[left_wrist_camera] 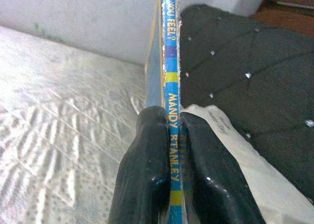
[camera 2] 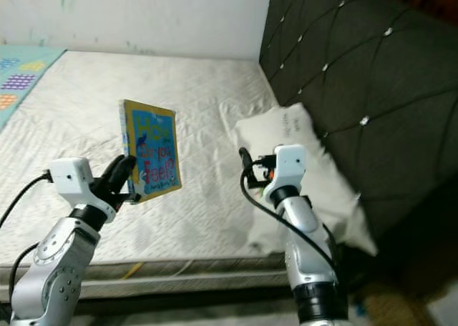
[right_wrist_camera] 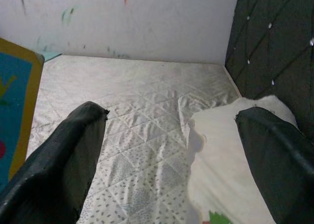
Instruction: Clean up the room
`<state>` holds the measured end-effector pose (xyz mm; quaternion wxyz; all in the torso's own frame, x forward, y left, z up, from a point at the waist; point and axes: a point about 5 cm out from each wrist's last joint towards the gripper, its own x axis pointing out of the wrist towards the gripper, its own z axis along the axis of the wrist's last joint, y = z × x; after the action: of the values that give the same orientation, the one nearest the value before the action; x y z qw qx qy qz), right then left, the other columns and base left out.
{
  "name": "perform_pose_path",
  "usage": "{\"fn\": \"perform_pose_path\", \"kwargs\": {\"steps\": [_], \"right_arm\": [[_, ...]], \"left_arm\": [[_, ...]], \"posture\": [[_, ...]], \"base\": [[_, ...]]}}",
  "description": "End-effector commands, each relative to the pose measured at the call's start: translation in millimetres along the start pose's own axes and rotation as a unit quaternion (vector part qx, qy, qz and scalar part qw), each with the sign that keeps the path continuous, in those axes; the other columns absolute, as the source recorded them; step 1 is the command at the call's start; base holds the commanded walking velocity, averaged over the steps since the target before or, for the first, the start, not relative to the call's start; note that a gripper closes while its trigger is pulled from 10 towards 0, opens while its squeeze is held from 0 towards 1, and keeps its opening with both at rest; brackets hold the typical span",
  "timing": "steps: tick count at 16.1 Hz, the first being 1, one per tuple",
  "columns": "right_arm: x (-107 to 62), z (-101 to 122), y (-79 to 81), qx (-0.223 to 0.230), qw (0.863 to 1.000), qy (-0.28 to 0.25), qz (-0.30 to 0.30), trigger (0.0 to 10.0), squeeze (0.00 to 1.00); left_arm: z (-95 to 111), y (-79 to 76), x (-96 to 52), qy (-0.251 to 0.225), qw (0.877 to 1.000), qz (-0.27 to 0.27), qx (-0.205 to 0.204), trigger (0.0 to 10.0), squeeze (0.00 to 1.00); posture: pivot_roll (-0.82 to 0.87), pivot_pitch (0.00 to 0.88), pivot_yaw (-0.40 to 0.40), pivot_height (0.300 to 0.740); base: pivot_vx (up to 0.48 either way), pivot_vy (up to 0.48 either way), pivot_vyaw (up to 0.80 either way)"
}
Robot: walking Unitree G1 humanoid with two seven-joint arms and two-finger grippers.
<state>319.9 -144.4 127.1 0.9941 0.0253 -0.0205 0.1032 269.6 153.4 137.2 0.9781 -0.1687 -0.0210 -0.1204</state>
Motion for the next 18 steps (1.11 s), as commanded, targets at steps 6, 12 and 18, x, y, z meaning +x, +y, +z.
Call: {"fn": "perform_pose_path", "kwargs": {"steps": [6, 12, 18], "right_arm": [[0.6, 2.3, -5.4, -0.007, 1.0, -0.003, -0.004, 10.0, 0.0], [-0.5, 1.6, -5.5, -0.006, 1.0, -0.003, -0.006, 10.0, 0.0], [-0.4, 1.2, -5.5, -0.005, 1.0, -0.002, -0.008, 10.0, 0.0]], "left_arm": [[9.8, -15.4, 2.7, -0.031, 0.998, -0.052, -0.006, 10.0, 0.0], [10.4, -15.3, 2.9, -0.032, 0.998, -0.054, -0.006, 10.0, 0.0], [10.3, -14.1, 2.8, -0.029, 0.998, -0.052, -0.005, 10.0, 0.0]], "posture": [[-0.01, 0.021, -0.058, 0.74], [-0.02, 0.024, -0.055, 0.74], [-0.02, 0.029, -0.053, 0.74]], "base": [[0.144, 0.0, 0.0], [0.333, 0.0, 0.0], [0.326, 0.0, 0.0]]}}
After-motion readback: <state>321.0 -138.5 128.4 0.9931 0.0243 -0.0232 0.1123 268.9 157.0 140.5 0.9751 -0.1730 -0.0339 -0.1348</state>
